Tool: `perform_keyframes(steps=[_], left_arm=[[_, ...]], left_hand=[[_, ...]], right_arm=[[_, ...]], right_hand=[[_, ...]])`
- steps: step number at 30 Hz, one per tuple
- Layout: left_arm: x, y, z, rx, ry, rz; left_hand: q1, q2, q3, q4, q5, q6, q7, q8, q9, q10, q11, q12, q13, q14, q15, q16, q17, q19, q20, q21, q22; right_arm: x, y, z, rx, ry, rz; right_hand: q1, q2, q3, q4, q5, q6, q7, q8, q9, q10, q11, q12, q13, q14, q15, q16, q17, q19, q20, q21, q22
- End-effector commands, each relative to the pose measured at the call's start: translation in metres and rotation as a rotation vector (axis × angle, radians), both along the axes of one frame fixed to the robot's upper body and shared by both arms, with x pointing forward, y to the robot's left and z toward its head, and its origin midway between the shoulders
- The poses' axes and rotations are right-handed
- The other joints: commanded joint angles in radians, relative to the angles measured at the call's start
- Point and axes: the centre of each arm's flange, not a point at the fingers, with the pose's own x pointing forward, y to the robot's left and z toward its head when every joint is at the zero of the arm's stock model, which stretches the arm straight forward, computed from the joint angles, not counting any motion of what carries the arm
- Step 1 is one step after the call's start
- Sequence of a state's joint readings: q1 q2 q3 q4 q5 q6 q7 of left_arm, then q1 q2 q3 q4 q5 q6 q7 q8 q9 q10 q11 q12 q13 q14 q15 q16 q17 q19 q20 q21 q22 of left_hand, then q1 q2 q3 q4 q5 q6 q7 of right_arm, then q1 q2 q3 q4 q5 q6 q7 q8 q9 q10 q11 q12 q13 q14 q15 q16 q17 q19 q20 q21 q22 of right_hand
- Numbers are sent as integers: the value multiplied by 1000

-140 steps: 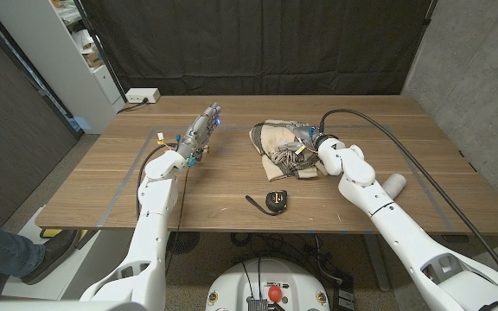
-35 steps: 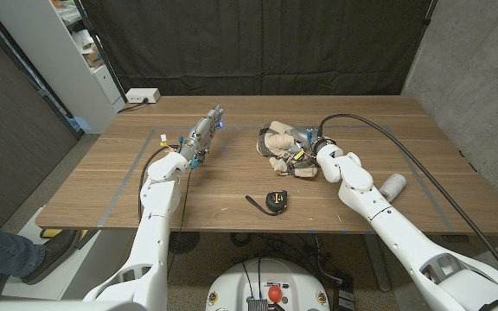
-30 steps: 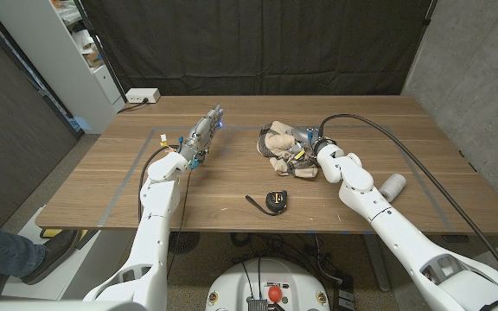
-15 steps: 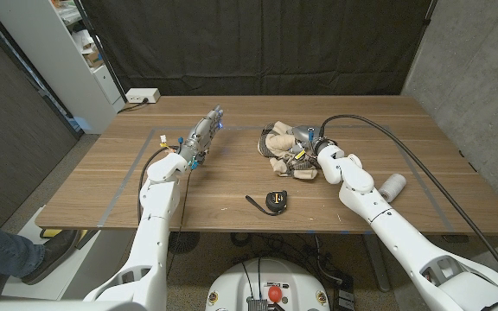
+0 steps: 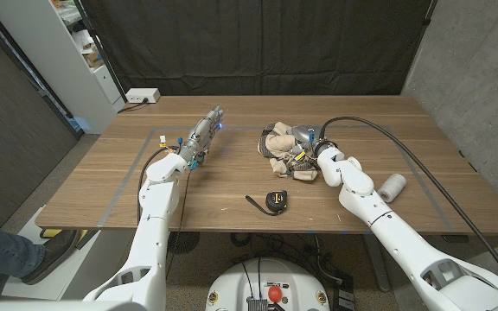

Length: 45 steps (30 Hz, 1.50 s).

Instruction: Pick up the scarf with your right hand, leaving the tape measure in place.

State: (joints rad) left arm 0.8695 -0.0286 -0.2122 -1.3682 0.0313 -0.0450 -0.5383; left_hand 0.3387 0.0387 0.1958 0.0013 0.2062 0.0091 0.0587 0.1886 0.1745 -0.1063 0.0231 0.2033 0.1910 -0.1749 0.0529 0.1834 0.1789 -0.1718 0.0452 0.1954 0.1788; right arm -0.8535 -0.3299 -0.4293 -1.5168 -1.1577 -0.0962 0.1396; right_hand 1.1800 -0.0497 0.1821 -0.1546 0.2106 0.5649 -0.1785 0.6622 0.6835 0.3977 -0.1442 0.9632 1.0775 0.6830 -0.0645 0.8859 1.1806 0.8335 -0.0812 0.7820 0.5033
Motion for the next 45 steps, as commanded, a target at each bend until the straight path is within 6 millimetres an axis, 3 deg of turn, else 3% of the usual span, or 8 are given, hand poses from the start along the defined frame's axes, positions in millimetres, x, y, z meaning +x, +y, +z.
perform_keyframes(steps=[1,45], left_arm=[[3,-1,3,6,-5,-11],[5,2,7,9,-9,-12]], left_hand=[[0,8,3,-6,-1,5,-1,1,5,-11,-1,4,1,-8,3,6,6,-89,5,3,3],[0,11,3,-12,-1,5,0,1,5,-11,-1,4,1,-8,5,6,5,-90,4,3,3]], right_arm=[[-10,0,6,16,-37,5],[-45,-8,49,61,-167,29]], right_hand=[[173,162,-1,3,-4,16,0,10,11,7,-3,12,16,13,-157,8,15,19,-111,17,6],[177,180,-8,16,-18,47,0,45,43,44,-9,29,63,58,-155,38,45,8,-122,127,24]])
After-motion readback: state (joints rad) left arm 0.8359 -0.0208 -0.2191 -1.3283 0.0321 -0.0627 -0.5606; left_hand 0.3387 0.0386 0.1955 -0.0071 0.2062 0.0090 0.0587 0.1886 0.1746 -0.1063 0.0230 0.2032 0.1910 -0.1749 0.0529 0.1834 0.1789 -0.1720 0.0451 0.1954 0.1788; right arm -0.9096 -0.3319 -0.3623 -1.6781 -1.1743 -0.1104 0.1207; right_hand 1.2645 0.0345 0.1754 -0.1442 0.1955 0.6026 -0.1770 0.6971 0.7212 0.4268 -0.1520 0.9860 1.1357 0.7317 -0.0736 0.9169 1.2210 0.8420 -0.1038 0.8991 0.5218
